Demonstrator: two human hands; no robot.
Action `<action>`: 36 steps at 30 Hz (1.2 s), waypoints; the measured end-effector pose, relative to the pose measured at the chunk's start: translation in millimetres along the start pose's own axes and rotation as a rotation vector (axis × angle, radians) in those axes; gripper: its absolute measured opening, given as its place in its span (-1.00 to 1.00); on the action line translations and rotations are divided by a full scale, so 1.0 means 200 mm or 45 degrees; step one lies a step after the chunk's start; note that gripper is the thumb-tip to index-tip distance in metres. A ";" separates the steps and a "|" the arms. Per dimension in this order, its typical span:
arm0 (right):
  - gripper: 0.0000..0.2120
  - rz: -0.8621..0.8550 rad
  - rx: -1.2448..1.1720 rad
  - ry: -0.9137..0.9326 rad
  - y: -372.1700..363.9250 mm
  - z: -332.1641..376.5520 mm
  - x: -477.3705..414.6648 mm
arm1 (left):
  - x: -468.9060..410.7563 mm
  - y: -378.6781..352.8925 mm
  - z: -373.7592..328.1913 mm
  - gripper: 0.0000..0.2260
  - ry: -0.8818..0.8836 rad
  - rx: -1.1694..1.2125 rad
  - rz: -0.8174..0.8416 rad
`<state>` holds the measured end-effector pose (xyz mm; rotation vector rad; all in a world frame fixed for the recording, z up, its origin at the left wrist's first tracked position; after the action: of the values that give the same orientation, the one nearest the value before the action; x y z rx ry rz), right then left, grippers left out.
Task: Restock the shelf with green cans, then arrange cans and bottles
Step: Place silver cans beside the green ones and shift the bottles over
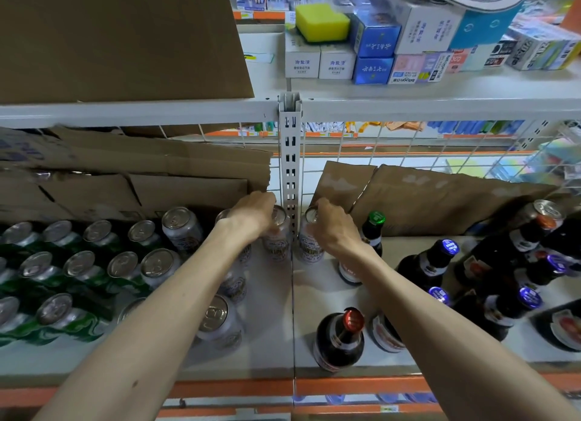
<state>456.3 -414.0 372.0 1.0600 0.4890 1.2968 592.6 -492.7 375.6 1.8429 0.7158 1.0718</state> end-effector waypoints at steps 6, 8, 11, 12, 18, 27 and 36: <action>-0.72 0.029 -0.002 -0.003 -0.02 0.01 0.00 | -0.01 0.00 0.02 -0.81 -0.060 0.027 -0.041; -0.69 0.040 -0.016 -0.009 -0.01 0.01 0.00 | -0.01 -0.01 0.03 -0.83 -0.060 0.021 -0.048; -0.64 0.065 -0.057 0.004 -0.02 -0.01 0.00 | -0.02 0.00 0.03 -0.82 -0.073 0.058 -0.056; -0.63 0.073 -0.061 0.006 -0.02 -0.01 0.00 | -0.02 -0.01 0.03 -0.82 -0.074 0.065 -0.057; -0.58 0.141 -0.062 0.023 -0.02 -0.01 -0.02 | -0.03 -0.02 0.05 -0.79 -0.040 0.057 -0.054; -0.59 0.120 -0.095 0.099 0.01 -0.03 -0.02 | -0.04 -0.03 0.06 -0.81 -0.065 0.060 -0.045; -0.61 0.156 -0.015 0.115 -0.01 -0.01 -0.04 | -0.05 -0.03 0.06 -0.80 -0.052 0.073 -0.053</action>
<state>453.7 -421.2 367.5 1.0380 0.4901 1.4588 598.8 -503.9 363.3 1.8849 0.7643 0.9937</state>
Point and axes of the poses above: each hand's wrist, its own x-axis away from the middle knuckle, its own y-axis out of the back of the hand, z = x × y, the point moved 8 cm from there along -x, towards the middle knuckle, and after that the axes turned 7 degrees about z, right-handed, at the moved point
